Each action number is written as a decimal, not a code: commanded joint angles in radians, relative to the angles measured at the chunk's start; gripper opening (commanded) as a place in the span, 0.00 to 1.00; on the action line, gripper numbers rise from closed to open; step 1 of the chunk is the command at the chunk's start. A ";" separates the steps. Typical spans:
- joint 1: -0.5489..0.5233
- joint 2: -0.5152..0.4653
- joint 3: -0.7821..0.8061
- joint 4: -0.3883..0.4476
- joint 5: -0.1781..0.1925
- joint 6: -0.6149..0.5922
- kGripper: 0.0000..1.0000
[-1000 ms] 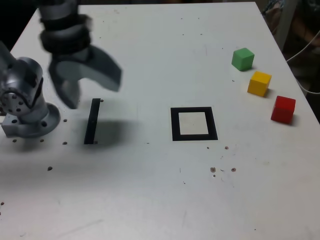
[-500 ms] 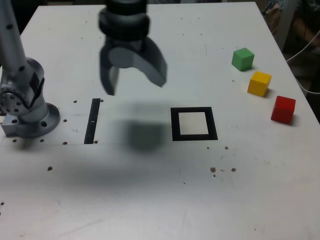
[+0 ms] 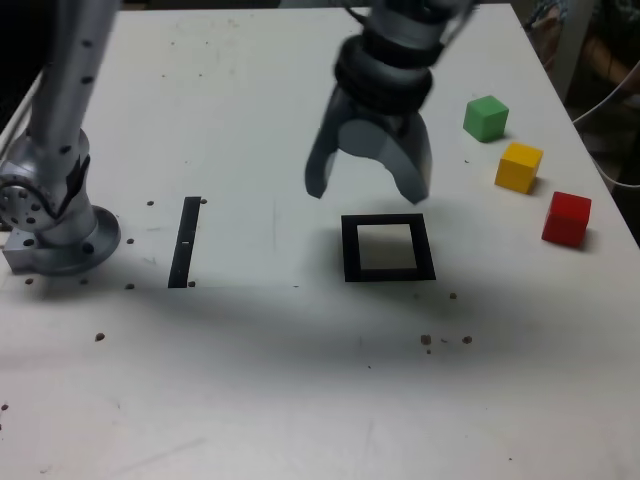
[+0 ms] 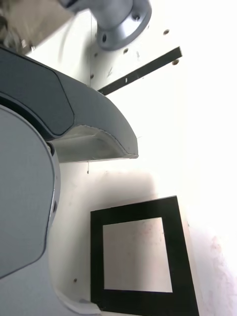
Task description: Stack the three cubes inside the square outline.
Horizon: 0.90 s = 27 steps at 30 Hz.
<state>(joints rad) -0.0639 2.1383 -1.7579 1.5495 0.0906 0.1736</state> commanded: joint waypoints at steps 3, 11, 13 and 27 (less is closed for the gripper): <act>0.000 0.172 -0.733 0.074 -0.007 0.046 0.99; 0.010 0.257 -0.928 0.084 -0.008 0.063 0.99; 0.008 0.258 -0.947 0.083 -0.003 0.063 0.99; -0.008 0.303 -1.058 0.071 -0.004 0.048 0.99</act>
<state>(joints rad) -0.0667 2.4123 -2.6278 1.6081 0.0897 0.2229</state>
